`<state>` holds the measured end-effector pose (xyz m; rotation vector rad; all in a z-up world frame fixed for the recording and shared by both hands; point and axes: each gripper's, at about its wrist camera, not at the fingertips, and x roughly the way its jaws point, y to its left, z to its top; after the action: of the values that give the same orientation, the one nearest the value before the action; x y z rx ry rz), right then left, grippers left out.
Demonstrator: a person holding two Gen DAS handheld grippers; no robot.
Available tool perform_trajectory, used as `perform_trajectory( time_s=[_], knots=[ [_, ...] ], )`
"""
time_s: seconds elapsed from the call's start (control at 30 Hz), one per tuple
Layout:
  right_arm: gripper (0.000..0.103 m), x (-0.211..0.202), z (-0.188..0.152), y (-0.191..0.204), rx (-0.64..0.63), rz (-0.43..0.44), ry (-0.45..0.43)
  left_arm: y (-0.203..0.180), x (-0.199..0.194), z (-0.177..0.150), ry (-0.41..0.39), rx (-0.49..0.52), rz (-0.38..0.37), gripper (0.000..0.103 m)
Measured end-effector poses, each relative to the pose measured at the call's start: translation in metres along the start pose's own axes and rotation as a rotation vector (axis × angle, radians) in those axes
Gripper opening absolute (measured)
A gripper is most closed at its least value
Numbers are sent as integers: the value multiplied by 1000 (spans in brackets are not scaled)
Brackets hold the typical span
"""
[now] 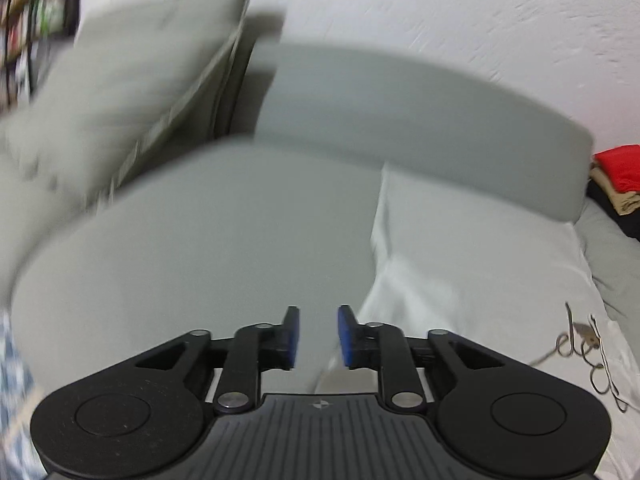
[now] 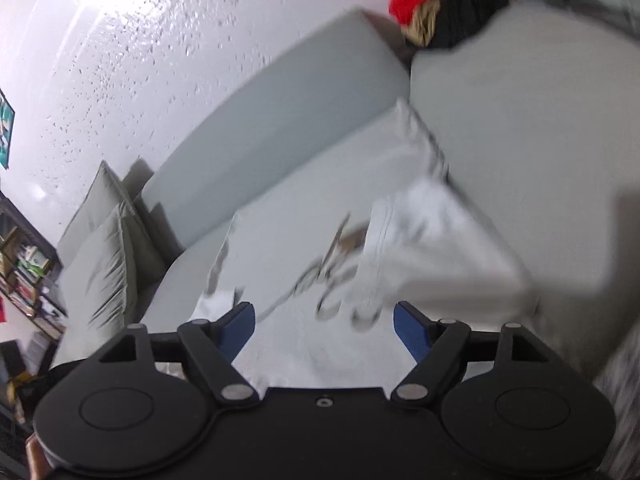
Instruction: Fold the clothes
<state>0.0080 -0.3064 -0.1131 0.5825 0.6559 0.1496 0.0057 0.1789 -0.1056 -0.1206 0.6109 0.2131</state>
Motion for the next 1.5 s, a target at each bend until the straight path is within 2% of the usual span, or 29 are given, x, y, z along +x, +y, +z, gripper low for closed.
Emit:
perform_trajectory(
  time_s=[0.07, 0.1, 0.13, 0.17, 0.2, 0.27, 0.4, 0.43, 0.5, 0.63, 0.73, 0.83, 0.87, 0.93, 0.97, 1.07, 1.17, 1.2, 1.27, 1.33, 1.43, 1.5],
  knots=[
    [76, 1, 18, -2, -35, -30, -24, -15, 20, 4, 7, 55, 8, 20],
    [67, 9, 29, -7, -56, -66, -20, -23, 33, 7, 22, 81, 16, 20],
    [54, 22, 41, -13, -83, -75, 8, -31, 46, 9, 36, 107, 23, 20],
    [23, 36, 50, -19, -103, -95, 41, -38, 58, 12, 50, 126, 36, 20],
    [12, 51, 59, -26, -122, -116, 75, -45, 69, 15, 63, 143, 51, 19],
    [12, 74, 70, -34, -129, -203, 71, -53, 88, 19, 97, 148, 58, 19],
    [13, 106, 79, -40, -113, -245, 49, -62, 107, 16, 155, 159, 86, 19],
    [13, 116, 80, -40, -120, -262, 63, -63, 113, 13, 185, 163, 99, 20],
    [14, 133, 76, -45, -130, -323, 115, -61, 122, 6, 229, 166, 123, 28],
    [15, 128, 66, -49, -141, -356, 136, -47, 112, 4, 248, 136, 124, 33],
    [15, 104, 60, -53, -92, -343, 158, -32, 97, -1, 263, 108, 134, 33],
    [18, 76, 50, -58, -24, -313, 185, -21, 75, -8, 288, 100, 101, 33],
    [24, 66, 45, -59, -12, -309, 194, -18, 67, -11, 296, 101, 100, 33],
    [29, 48, 35, -60, 4, -294, 197, -10, 52, -17, 302, 100, 101, 33],
    [34, 39, 30, -59, -2, -288, 203, -7, 45, -20, 296, 99, 100, 33],
    [38, 14, 20, -57, -23, -287, 198, -1, 25, -27, 262, 100, 97, 32],
    [36, -9, 13, -56, -28, -282, 141, 2, 4, -31, 207, 60, 7, 30],
    [35, -13, 14, -54, -36, -248, 108, -2, 2, -30, 184, 62, -13, 30],
    [26, -13, 17, -49, -64, -203, 56, -13, -2, -28, 135, 77, -43, 30],
    [26, -7, 17, -43, -75, -171, 28, -27, 4, -25, 108, 105, -51, 30],
    [26, 17, 13, -35, -53, -130, 35, -53, 18, -27, 114, 172, -34, 30],
    [26, 34, 8, -28, -70, -144, 38, -70, 30, -31, 143, 231, -10, 32]
  ],
)
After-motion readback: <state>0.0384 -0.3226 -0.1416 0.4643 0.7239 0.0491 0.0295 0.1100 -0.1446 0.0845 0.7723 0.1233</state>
